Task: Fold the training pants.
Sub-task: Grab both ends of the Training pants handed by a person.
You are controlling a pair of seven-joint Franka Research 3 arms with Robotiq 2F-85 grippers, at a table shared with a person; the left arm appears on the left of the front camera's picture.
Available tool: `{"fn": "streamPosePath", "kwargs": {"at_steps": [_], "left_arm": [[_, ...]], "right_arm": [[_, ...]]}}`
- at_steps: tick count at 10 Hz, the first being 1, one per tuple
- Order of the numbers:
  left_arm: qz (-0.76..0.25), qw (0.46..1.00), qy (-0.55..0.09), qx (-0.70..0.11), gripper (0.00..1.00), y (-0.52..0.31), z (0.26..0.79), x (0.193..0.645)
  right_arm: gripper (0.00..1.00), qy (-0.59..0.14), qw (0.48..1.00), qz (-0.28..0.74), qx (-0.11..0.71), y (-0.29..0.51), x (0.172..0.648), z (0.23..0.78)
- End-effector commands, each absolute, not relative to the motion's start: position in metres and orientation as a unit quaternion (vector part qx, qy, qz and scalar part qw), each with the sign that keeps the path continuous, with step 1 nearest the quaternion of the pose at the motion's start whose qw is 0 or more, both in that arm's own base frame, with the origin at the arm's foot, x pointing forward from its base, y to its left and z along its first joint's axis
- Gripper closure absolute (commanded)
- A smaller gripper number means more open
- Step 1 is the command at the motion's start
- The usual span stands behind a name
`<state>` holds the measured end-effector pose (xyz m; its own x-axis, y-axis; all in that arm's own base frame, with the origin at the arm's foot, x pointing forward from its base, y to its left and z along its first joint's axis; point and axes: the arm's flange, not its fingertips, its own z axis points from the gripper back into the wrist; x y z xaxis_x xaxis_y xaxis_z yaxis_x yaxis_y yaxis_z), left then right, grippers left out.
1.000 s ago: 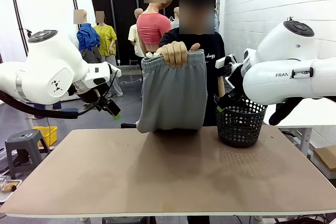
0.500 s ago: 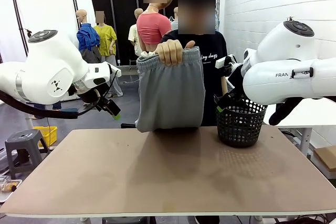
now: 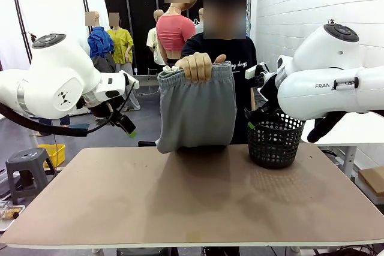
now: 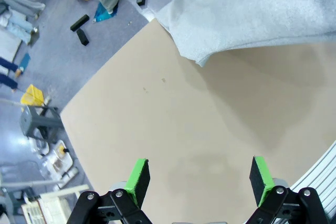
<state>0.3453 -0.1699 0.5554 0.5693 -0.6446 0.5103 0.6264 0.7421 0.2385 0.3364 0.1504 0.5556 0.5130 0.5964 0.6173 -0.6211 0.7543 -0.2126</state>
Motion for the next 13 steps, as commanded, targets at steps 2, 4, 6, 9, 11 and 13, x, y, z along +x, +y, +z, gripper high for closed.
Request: {"fn": "streamPosePath", "kwargs": {"at_steps": [2,4,6,9,11,13], "left_arm": [[-0.485,0.823,-0.286,0.075,0.0,-0.153,0.569,0.35],[-0.569,0.768,-0.28,0.092,0.0,-0.151,0.564,0.359],[-0.638,0.721,-0.257,0.089,0.0,-0.153,0.547,0.369],[-0.695,0.674,-0.236,0.083,0.0,-0.156,0.527,0.379],[-0.683,0.69,-0.225,0.089,0.0,-0.159,0.527,0.373],[-0.683,0.69,-0.225,0.089,0.0,-0.159,0.527,0.373]], "right_arm": [[0.0,-0.325,0.823,0.465,-0.009,0.127,0.342,0.557],[0.0,-0.317,0.776,0.544,-0.024,0.121,0.345,0.552],[0.0,-0.292,0.733,0.613,-0.037,0.111,0.353,0.542],[0.0,-0.286,0.708,0.644,-0.048,0.107,0.355,0.535],[0.0,-0.289,0.715,0.635,-0.045,0.11,0.351,0.536],[0.0,-0.289,0.715,0.635,-0.045,0.11,0.351,0.536]]}}
